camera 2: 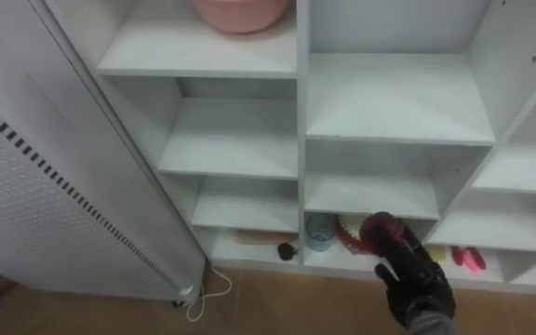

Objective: Arrange fruit in the closet

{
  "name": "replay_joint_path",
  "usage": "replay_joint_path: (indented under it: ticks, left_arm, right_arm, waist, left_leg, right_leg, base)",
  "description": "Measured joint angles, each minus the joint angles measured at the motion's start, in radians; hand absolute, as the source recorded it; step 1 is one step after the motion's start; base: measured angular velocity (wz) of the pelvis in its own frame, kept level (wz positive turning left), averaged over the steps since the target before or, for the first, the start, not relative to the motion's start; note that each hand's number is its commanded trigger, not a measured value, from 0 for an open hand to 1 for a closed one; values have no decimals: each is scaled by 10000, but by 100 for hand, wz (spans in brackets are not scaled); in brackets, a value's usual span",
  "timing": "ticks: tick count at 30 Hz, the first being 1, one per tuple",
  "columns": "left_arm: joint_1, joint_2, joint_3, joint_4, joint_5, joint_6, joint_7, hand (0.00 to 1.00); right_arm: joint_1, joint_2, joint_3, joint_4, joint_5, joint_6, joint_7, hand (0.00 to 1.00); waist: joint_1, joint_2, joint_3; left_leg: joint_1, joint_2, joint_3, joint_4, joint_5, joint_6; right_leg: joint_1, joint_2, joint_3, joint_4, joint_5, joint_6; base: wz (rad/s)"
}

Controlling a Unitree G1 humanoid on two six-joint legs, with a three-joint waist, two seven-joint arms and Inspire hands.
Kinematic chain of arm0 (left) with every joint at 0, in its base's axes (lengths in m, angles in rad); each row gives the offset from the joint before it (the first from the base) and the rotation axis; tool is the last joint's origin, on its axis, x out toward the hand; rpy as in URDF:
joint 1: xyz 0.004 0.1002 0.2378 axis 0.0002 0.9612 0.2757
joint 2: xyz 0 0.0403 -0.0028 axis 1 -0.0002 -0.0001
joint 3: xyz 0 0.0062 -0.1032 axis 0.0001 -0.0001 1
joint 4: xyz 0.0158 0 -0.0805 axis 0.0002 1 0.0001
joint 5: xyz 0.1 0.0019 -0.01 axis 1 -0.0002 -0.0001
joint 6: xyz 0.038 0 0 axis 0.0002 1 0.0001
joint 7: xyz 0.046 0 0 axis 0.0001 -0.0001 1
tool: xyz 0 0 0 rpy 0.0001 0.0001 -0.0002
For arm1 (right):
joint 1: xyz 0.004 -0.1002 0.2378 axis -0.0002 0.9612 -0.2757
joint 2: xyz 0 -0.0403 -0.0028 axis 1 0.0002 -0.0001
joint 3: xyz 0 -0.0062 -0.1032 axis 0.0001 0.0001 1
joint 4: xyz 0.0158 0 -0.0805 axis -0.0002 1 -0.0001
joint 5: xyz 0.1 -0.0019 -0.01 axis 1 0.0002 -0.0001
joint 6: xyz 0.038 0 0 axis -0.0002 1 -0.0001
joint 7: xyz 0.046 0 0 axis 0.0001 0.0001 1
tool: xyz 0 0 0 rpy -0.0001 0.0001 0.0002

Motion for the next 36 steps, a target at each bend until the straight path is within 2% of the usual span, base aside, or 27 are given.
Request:
replay_joint_path:
  ticks: [3,8,11,15,20,25,28,33,34,35,36]
  left_arm:
    - [-26,-1,-173,-181,-82,132,28,0]
    - [-23,5,-331,-336,-195,136,151,0]
    - [-19,62,-328,-420,-199,145,161,0]
    - [21,105,-322,-620,-212,147,164,0]
    - [148,166,-322,-735,-392,148,167,0]
    - [393,189,-322,-1109,-395,130,171,0]
    - [424,251,-323,-1138,-432,132,202,0]
    - [664,450,-316,-1515,-442,140,201,0]
    - [713,500,-314,-1573,-442,150,197,0]
    - [752,519,-314,-1638,-442,153,197,0]
    - [803,529,-314,-1751,-447,157,197,0]
  right_arm:
    - [-516,-112,-239,119,807,13,-8,100]
    - [-957,-233,-583,273,1428,20,-14,100]
    - [-1039,-449,-755,273,1479,22,-16,100]
    - [-1113,-866,-995,274,1539,35,-60,100]
    - [-1559,-1268,-1182,274,1525,23,-409,100]
    - [-2082,-1836,-1181,412,1705,-22,-770,100]
    - [-2300,-2019,-1181,505,1825,-26,-1002,100]
    - [-2448,-2118,-1186,504,1909,-28,-1125,100]
    - [-2452,-2134,-1186,504,1898,-28,-1132,85]
    - [-2456,-2150,-1186,504,1892,-28,-1151,0]
    - [-2457,-2207,-1185,504,1897,-28,-1224,0]
  waist:
    - [50,23,-2]
    - [92,99,-12]
    - [161,151,-16]
    - [322,188,-41]
    - [222,209,-53]
    - [279,213,-56]
    - [281,214,-57]
    - [304,216,-58]
    - [295,219,-61]
    - [289,222,-63]
    - [296,233,-70]
  left_leg:
    - [-445,-34,0,287,0,2]
    - [-672,-21,-43,432,-6,10]
    - [-821,-50,-120,530,-7,13]
    - [-984,-140,-108,638,-25,55]
    - [-1297,-240,-49,852,-25,102]
    - [-1592,-240,-80,1120,-49,138]
    - [-1672,-237,-180,1181,-51,138]
    - [-1765,-234,-275,1279,-54,140]
    - [-1777,-241,-276,1286,-54,141]
    - [-1780,-247,-275,1285,-54,142]
    - [-1782,-247,-276,1283,-52,144]
  right_leg:
    - [-433,-56,-13,280,-42,-61]
    - [-577,-66,-70,352,-69,-67]
    - [-632,-119,-193,398,-94,-67]
    - [-836,-375,-254,773,-296,-33]
    - [-1156,-571,-288,1176,-449,-18]
    - [-1387,-537,-280,1331,-483,-19]
    - [-1393,-455,-312,1331,-485,-22]
    - [-1409,-484,-383,1346,-484,-20]
    - [-1416,-530,-386,1351,-480,-14]
    - [-1420,-554,-394,1369,-481,-12]
    - [-1428,-596,-400,1397,-487,0]
  base:
    - [3]
    - [5]
    - [10]
    - [17]
    - [14]
    - [1]
    - [2]
    - [3]
    - [4]
    - [5]
    - [5]
